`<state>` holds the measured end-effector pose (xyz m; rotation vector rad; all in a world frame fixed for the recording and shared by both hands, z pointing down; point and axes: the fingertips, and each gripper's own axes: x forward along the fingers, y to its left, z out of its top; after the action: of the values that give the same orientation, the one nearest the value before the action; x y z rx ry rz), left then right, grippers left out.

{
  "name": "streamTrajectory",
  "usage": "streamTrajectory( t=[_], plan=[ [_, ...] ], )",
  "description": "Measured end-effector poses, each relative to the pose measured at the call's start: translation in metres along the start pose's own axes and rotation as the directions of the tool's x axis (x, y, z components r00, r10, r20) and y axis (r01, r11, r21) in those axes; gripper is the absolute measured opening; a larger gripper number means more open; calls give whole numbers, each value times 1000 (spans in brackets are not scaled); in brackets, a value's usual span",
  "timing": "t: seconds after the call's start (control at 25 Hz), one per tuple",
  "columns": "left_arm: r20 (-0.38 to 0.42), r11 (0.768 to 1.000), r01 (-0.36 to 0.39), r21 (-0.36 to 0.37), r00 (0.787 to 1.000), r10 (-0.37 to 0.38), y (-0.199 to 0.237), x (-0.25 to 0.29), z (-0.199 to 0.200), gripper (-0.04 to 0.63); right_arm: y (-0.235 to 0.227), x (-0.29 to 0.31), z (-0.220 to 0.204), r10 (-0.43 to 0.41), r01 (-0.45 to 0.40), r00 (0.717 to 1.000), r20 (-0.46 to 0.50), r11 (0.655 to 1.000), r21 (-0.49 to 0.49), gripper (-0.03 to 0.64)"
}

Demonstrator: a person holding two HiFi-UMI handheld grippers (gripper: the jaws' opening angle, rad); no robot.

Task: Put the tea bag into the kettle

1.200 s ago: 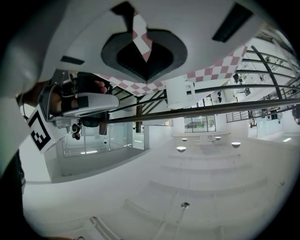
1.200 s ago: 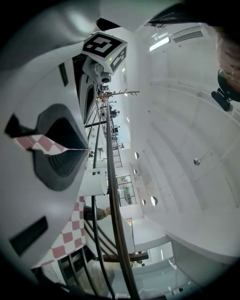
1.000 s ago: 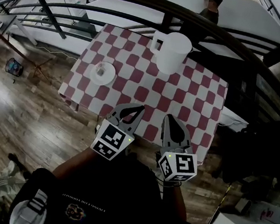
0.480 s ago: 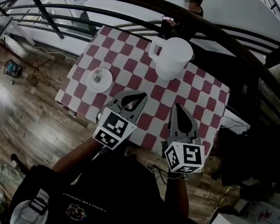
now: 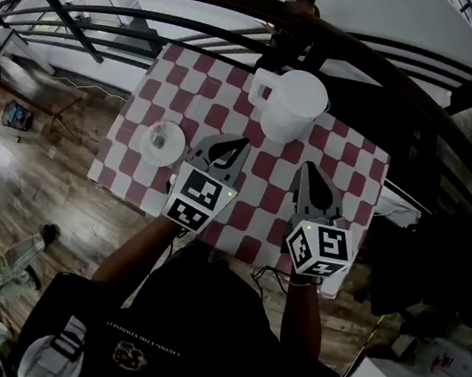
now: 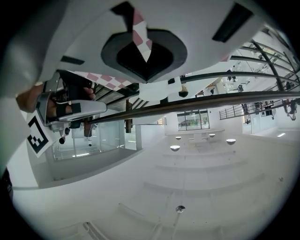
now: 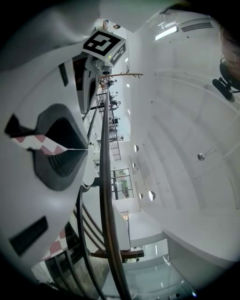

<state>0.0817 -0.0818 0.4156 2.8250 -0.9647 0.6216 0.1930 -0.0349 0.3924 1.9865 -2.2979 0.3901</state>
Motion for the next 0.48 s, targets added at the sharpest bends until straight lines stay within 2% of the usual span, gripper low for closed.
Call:
streamTrajectory(
  t=[0.48],
  plan=[
    [-39, 999, -38, -17, 999, 38, 56, 64, 3, -2, -51, 68, 4, -76, 76, 997, -10, 997, 23, 14]
  ],
)
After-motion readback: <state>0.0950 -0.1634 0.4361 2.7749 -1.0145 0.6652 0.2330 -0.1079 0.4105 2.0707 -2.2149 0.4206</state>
